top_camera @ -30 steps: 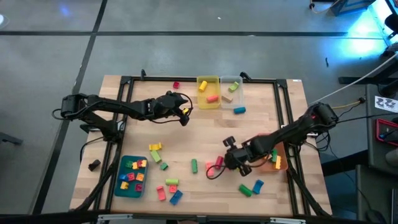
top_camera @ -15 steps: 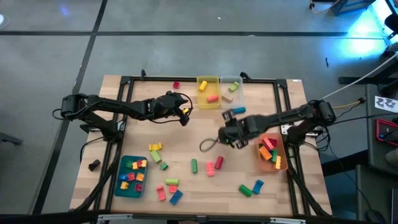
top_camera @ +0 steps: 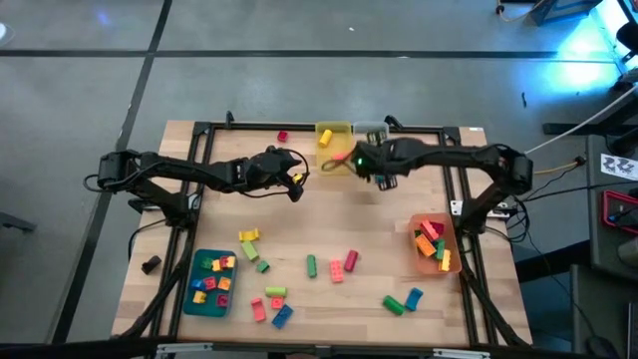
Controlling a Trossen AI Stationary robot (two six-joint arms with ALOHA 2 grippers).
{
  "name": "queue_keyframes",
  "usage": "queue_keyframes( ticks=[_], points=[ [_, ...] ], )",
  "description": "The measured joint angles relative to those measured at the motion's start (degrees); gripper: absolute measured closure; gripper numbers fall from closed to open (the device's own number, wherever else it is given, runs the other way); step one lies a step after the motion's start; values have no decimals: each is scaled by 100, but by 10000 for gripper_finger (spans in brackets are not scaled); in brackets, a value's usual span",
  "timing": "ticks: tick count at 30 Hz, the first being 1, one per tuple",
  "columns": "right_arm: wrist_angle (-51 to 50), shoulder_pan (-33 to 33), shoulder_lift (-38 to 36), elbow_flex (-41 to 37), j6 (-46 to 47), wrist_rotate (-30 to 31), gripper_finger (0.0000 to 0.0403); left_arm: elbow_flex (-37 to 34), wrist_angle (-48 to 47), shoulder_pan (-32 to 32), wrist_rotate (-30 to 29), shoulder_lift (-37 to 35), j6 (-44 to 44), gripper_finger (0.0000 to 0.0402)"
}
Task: Sort blocks by size
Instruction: Put the red arch block into the transparent bin, then put the red cylindrical block into the yellow bin
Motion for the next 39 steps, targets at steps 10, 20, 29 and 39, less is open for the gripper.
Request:
queue_keyframes(
  ticks=[10,20,29,39],
  points=[
    [709,-1234,0,0,-14,-1168,299,0,-13,-120,-7,-20,377,188],
    [855,-1514,0,0,0,-1554,278,2,-575,-869,-21,-1048,752,188],
    [873,-1514,0,0,0,-1560,248,-633,-709,-1582,-362,-2206,477,188],
    [855,-1289,0,0,0,-1558,233,-2176,659,-1957,-457,-3470,486,188]
  ],
)
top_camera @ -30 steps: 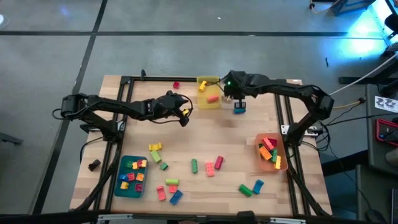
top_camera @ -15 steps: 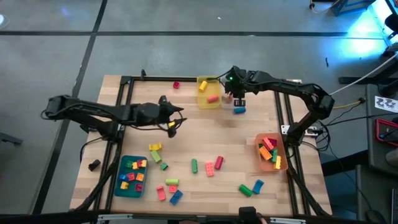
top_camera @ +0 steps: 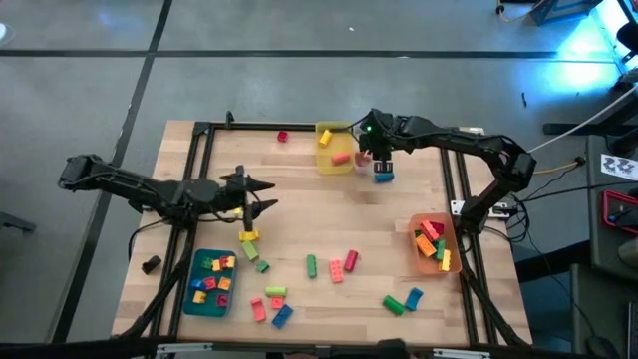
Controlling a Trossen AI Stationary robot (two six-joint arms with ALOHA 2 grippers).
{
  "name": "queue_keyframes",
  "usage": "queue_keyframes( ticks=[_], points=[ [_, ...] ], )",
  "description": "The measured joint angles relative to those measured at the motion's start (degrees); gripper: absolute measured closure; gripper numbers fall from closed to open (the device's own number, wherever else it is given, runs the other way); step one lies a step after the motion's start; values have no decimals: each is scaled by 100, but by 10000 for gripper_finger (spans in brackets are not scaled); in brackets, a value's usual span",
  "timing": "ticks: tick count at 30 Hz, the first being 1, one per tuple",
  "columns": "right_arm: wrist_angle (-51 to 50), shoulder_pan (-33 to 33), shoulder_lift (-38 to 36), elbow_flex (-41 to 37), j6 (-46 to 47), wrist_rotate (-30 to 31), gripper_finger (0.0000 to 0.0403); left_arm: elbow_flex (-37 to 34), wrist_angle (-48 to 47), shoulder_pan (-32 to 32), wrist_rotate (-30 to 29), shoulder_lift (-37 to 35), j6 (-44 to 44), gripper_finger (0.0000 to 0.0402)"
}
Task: Sort blocks by size
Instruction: Put the red cylindrical block into the yellow bin
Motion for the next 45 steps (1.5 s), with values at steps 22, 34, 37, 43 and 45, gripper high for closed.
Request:
queue_keyframes(
  ticks=[22,34,37,43,45],
  points=[
    [-551,3200,0,0,1223,-549,233,-1437,1092,-13,-10,-1276,551,188],
    [-179,4392,0,-2,1945,-1393,233,-1771,1133,-8,-230,-2183,1100,188],
    [103,4526,0,-2,1939,-1393,233,-1880,1207,-8,-259,-2297,1222,188],
    [334,4684,79,0,1934,-1392,233,-1931,1286,-5,-583,-2493,1474,188],
    [325,4744,230,-2,1912,-1404,233,-1931,1284,-8,-583,-2566,1579,188]
  ],
)
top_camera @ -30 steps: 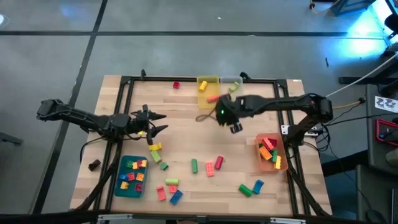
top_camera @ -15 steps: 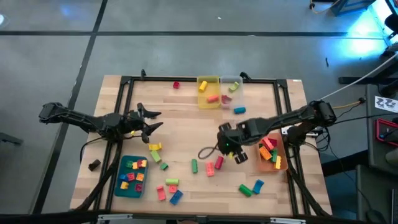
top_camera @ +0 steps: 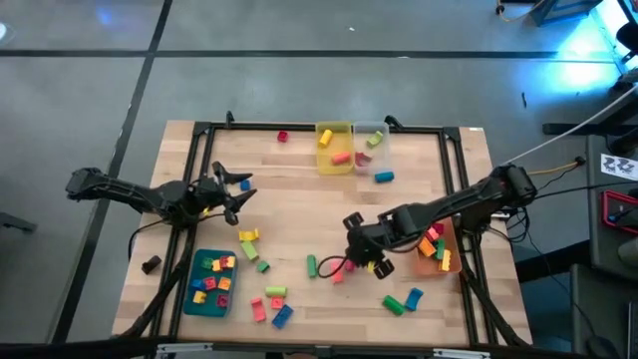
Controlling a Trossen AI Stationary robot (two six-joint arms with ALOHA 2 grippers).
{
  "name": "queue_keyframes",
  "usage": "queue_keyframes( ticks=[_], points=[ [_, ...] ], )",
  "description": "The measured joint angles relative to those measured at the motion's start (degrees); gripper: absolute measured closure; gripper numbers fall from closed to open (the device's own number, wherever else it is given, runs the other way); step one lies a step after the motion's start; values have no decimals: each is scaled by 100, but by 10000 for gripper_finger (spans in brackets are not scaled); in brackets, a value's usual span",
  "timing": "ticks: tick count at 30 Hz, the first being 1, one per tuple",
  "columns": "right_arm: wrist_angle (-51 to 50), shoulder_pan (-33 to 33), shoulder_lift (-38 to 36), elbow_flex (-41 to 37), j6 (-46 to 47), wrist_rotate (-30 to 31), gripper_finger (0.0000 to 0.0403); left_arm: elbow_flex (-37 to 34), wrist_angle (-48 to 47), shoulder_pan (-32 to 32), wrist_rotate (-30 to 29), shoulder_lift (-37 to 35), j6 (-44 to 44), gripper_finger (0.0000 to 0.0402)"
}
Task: Sort blocks by size
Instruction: Put the red cylindrical block into the yellow bin
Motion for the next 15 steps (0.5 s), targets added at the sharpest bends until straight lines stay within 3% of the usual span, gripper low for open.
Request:
queue_keyframes(
  ticks=[15],
  points=[
    [168,86,1073,-4,-1232,18,233,0,-2,2,2,-454,334,188]
  ],
)
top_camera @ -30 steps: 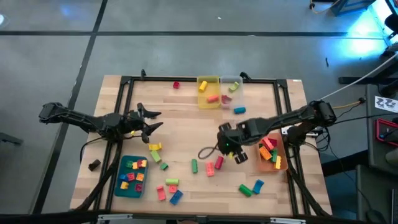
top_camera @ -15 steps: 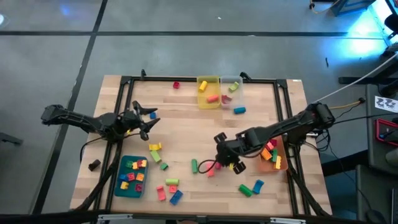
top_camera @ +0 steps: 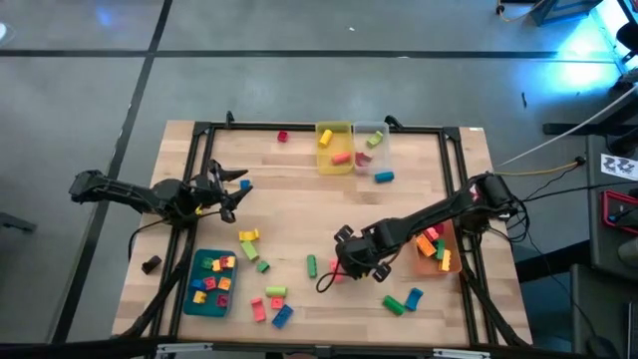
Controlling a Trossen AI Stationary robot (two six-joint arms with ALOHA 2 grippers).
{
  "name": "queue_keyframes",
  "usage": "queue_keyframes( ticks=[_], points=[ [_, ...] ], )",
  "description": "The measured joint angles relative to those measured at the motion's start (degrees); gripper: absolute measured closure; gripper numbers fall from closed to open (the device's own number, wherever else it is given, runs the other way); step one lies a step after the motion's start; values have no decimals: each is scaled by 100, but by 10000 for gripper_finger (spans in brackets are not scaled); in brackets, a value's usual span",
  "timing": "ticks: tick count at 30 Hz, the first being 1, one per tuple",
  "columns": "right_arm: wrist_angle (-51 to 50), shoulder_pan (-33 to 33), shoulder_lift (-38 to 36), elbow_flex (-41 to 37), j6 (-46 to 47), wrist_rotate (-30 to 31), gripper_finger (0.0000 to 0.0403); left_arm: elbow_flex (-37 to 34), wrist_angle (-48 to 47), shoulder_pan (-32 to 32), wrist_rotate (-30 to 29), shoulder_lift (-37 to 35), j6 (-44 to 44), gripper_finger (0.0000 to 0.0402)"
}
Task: Sort blocks by size
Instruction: Put the red cylindrical block into the yellow bin
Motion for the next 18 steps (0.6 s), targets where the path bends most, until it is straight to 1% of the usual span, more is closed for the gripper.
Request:
queue_keyframes(
  ticks=[6,10,15,18],
  points=[
    [65,-28,450,0,-193,35,233,0,-55,0,0,3,-15,188],
    [93,-28,601,26,-241,365,235,0,-108,0,0,3,-70,188],
    [-116,-134,639,205,-229,509,269,0,-282,0,2,3,-270,188],
    [-363,-257,662,471,-227,712,269,0,-379,0,2,3,-414,188]
  ],
)
